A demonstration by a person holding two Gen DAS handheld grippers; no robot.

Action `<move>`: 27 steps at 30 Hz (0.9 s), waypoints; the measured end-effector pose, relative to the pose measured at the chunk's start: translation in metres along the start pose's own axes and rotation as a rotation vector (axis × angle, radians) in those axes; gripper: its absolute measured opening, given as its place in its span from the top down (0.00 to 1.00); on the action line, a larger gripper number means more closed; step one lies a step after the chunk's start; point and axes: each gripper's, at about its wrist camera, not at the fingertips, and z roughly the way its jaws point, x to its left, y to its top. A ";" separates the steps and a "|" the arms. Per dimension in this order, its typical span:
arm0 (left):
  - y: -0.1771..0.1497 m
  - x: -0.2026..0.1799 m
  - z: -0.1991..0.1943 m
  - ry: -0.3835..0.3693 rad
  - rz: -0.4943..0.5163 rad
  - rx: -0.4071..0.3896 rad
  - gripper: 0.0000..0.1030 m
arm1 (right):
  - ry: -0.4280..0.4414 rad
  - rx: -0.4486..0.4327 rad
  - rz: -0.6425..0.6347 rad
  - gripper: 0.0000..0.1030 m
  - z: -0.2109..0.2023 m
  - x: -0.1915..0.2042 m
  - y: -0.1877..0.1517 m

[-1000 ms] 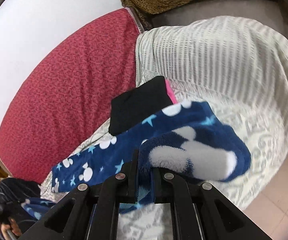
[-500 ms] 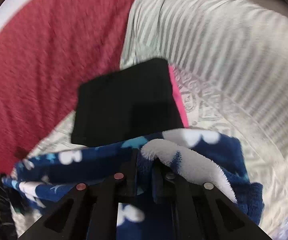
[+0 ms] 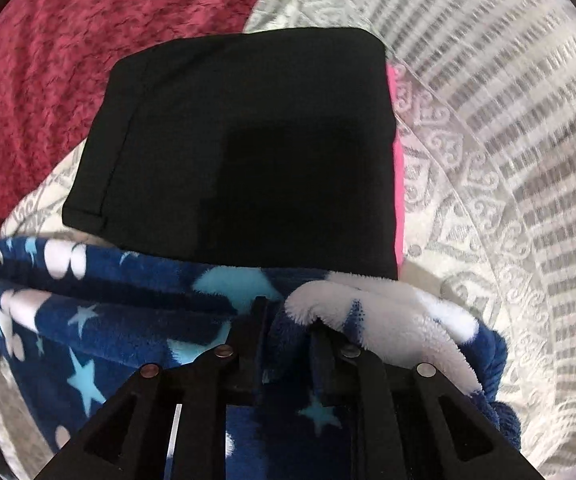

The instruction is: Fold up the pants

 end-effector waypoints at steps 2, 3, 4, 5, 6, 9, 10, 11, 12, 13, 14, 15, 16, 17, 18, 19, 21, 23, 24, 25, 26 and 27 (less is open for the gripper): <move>-0.009 0.001 -0.016 -0.011 0.036 -0.027 0.78 | -0.005 0.003 0.023 0.83 0.004 -0.002 -0.002; -0.013 0.002 -0.022 -0.018 0.051 -0.039 0.78 | -0.014 0.003 0.024 0.83 0.007 -0.001 -0.003; -0.015 0.004 -0.027 -0.025 0.063 -0.044 0.77 | -0.026 0.003 0.025 0.83 0.010 0.000 -0.004; -0.021 0.007 -0.031 -0.037 0.074 -0.045 0.77 | -0.043 0.001 0.026 0.83 0.013 0.001 -0.006; -0.012 0.009 -0.031 -0.043 0.077 -0.037 0.77 | -0.049 0.001 0.030 0.83 0.015 0.000 -0.005; -0.010 0.017 -0.032 -0.046 0.095 -0.025 0.77 | -0.060 0.002 0.055 0.83 0.017 0.002 -0.006; -0.008 0.020 -0.033 -0.047 0.085 -0.028 0.77 | -0.062 0.005 0.062 0.83 0.018 0.002 -0.006; -0.003 0.021 -0.034 -0.039 0.074 -0.033 0.77 | -0.065 0.007 0.066 0.83 0.019 0.002 -0.007; 0.002 0.026 -0.036 0.020 0.059 -0.055 0.77 | -0.070 0.008 0.066 0.83 0.019 0.002 -0.007; 0.006 0.032 -0.039 0.143 0.049 -0.090 0.69 | -0.088 0.008 0.063 0.83 0.020 0.002 -0.007; 0.010 0.040 -0.042 0.332 0.031 -0.139 0.46 | -0.106 0.005 0.056 0.83 0.022 0.003 -0.009; 0.011 0.049 -0.046 0.450 0.005 -0.188 0.39 | -0.108 0.001 0.055 0.83 0.022 0.003 -0.010; 0.010 0.057 -0.049 0.492 -0.019 -0.233 0.37 | -0.112 -0.008 0.055 0.83 0.022 0.004 -0.012; 0.005 0.067 -0.052 0.457 -0.043 -0.264 0.37 | -0.120 -0.019 0.046 0.83 0.021 0.006 -0.014; 0.001 0.072 -0.052 0.411 -0.058 -0.272 0.37 | -0.127 -0.029 0.032 0.81 0.020 0.009 -0.017; -0.006 0.075 -0.053 0.354 -0.077 -0.284 0.37 | -0.141 -0.040 0.011 0.81 0.019 0.013 -0.020; -0.031 0.070 -0.056 0.244 -0.079 -0.338 0.37 | -0.170 -0.065 -0.034 0.81 0.013 0.022 -0.026; -0.063 0.052 -0.056 0.155 -0.009 -0.392 0.37 | -0.166 -0.088 -0.049 0.78 0.003 0.028 -0.033; -0.081 0.041 -0.053 0.132 0.038 -0.408 0.37 | -0.157 -0.100 -0.053 0.71 -0.003 0.029 -0.034; -0.101 0.028 -0.048 0.117 0.090 -0.421 0.37 | -0.142 -0.120 -0.055 0.66 -0.014 0.027 -0.038; -0.113 0.017 -0.043 0.112 0.124 -0.427 0.37 | -0.136 -0.133 -0.055 0.51 -0.021 0.029 -0.044; -0.125 0.006 -0.035 0.106 0.165 -0.427 0.37 | -0.130 -0.156 -0.053 0.39 -0.033 0.030 -0.051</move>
